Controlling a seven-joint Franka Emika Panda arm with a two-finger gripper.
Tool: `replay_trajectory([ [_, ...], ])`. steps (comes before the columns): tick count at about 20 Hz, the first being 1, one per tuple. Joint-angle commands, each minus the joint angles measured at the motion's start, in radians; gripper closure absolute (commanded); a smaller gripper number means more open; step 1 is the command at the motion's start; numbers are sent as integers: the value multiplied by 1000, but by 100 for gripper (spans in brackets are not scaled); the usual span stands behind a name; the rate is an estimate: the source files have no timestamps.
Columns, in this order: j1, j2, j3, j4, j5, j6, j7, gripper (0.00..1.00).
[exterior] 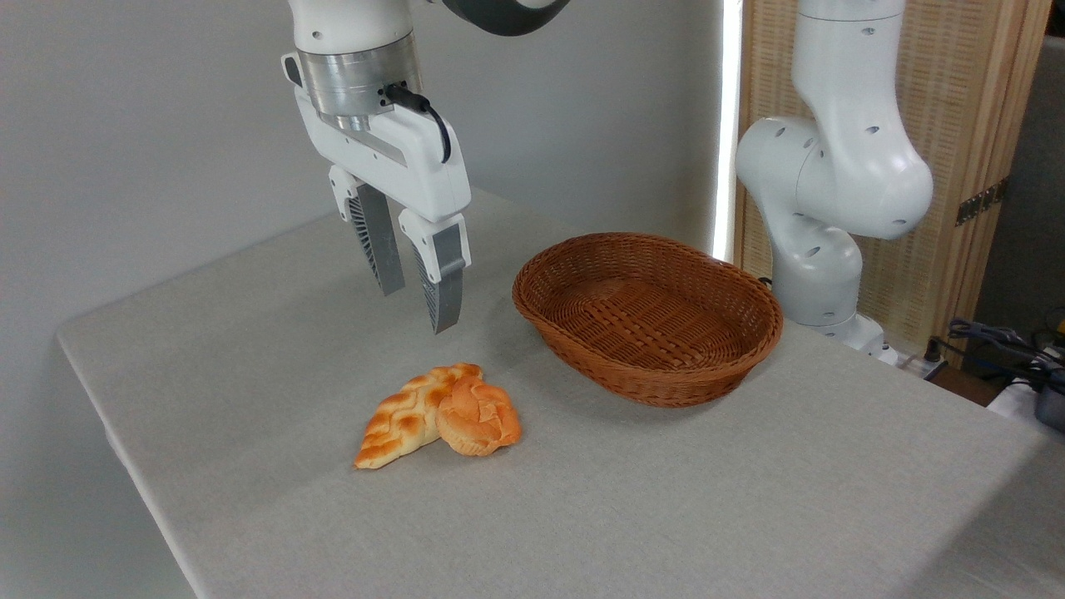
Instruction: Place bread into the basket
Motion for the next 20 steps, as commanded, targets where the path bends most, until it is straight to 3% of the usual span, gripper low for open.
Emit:
replay_trajectory([
  [1, 3, 2, 1, 13, -13, -49, 20, 0],
  [10, 3, -10, 4, -52, -5, -32, 52, 0],
  [18, 11, 7, 28, -182, 1, 94, 175, 0],
  [20, 11, 13, 51, -208, -1, 121, 251, 0],
])
